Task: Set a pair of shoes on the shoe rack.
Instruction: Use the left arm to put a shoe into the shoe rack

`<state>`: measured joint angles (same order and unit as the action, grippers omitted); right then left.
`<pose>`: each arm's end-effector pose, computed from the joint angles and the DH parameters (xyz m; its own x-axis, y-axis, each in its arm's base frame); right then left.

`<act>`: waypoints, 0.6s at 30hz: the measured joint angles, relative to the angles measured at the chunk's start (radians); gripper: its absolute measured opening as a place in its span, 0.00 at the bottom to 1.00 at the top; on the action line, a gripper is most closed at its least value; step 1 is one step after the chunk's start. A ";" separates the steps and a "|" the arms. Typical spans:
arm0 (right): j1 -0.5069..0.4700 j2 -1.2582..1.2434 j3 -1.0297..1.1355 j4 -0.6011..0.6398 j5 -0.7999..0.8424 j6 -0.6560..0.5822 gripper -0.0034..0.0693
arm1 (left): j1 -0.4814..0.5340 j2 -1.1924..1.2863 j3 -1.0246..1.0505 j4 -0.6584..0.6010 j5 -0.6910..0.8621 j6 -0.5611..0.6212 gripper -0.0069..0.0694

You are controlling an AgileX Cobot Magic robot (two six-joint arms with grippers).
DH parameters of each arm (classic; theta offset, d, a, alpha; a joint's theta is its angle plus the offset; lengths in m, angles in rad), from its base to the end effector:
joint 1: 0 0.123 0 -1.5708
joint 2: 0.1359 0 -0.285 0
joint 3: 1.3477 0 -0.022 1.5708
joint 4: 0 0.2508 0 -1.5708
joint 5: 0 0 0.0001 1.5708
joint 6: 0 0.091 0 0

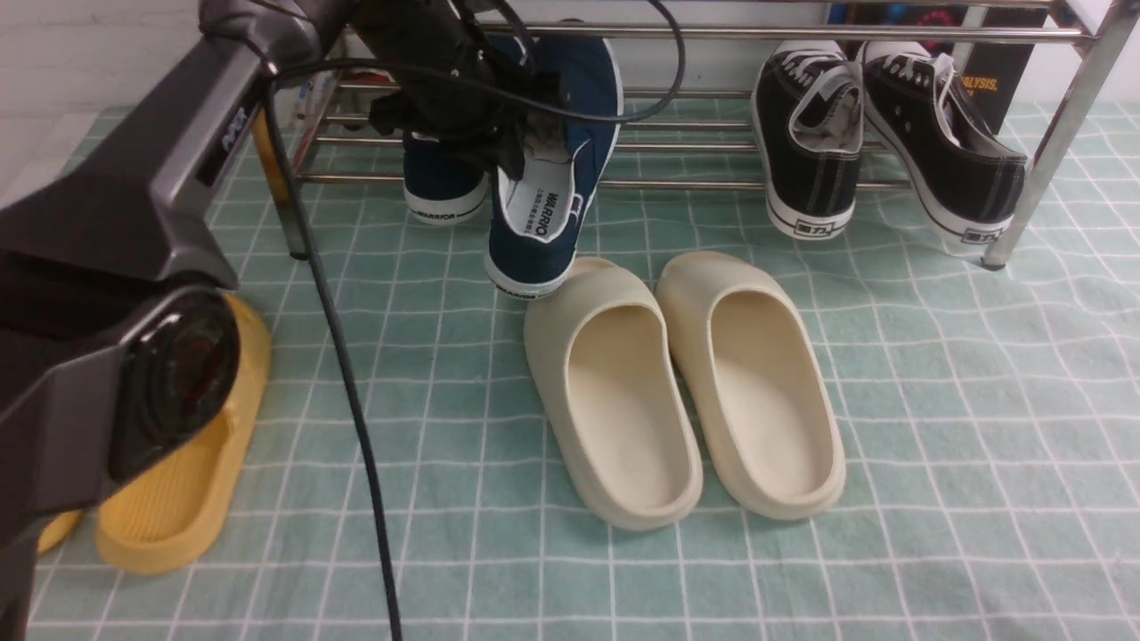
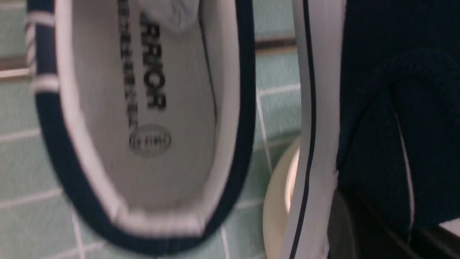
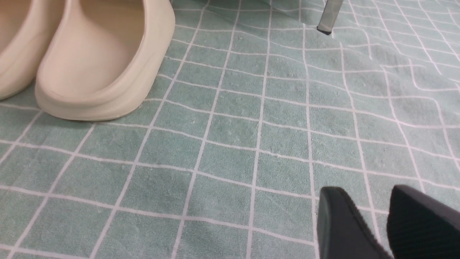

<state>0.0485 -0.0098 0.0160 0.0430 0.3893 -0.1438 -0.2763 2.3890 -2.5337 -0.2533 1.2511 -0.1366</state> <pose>0.0520 0.0040 0.1734 -0.2945 -0.1182 -0.9483 -0.0951 0.9910 -0.0940 0.4929 -0.1623 0.2920 -0.8787 0.0310 -0.4763 0.2017 0.9285 -0.3117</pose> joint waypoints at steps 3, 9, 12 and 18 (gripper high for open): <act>0.000 0.000 0.000 0.000 0.000 0.000 0.38 | 0.000 0.048 -0.055 -0.008 0.000 -0.016 0.09; 0.000 0.000 0.000 0.000 0.000 0.000 0.38 | 0.000 0.078 -0.068 -0.016 -0.046 -0.018 0.09; 0.000 0.000 0.000 0.000 0.000 0.000 0.38 | 0.000 0.087 -0.068 -0.016 -0.099 -0.019 0.09; 0.000 0.000 0.000 0.000 0.000 0.000 0.38 | 0.000 0.114 -0.068 -0.016 -0.276 -0.024 0.09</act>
<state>0.0485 -0.0098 0.0160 0.0426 0.3893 -0.1438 -0.2763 2.5028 -2.6018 -0.2691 0.9754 -0.1601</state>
